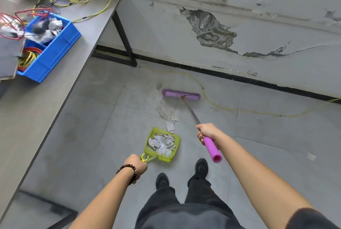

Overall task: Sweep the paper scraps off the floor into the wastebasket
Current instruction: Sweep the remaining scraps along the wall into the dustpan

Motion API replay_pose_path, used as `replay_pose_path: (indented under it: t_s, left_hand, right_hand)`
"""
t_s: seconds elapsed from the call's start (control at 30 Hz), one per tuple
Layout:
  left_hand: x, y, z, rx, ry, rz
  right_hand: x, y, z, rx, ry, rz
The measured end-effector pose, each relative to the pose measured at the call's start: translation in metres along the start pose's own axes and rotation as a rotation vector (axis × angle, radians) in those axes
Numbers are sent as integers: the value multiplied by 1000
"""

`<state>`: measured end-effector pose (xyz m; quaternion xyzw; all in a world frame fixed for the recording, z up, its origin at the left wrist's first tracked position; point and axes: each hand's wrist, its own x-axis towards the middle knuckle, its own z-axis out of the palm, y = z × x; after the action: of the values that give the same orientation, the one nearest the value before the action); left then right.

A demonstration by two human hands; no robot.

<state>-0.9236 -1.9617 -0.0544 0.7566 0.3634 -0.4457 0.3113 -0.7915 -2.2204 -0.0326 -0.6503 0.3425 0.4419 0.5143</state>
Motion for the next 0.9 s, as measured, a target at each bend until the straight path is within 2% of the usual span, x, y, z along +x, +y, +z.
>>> replay_pose_path:
  t_s: [0.2, 0.3, 0.5, 0.63, 0.73, 0.9]
  left_hand:
    - [2, -16, -1, -14, 40, 30]
    - [9, -10, -9, -58, 6, 8]
    - [8, 0, -6, -63, -50, 14]
    - [8, -4, -8, -50, -54, 22]
    - [8, -9, -10, -56, -64, 18]
    - [4, -12, -7, -113, -132, 1]
  right_hand:
    - [4, 48, 23, -282, 39, 84]
    - [-21, 80, 20, -338, 9, 157]
    - [-78, 74, -9, -227, -144, 297]
    - [-92, 60, -46, 16, -164, 396]
    - [-102, 59, -59, 107, -167, 371]
    - [-92, 69, -33, 76, -124, 239]
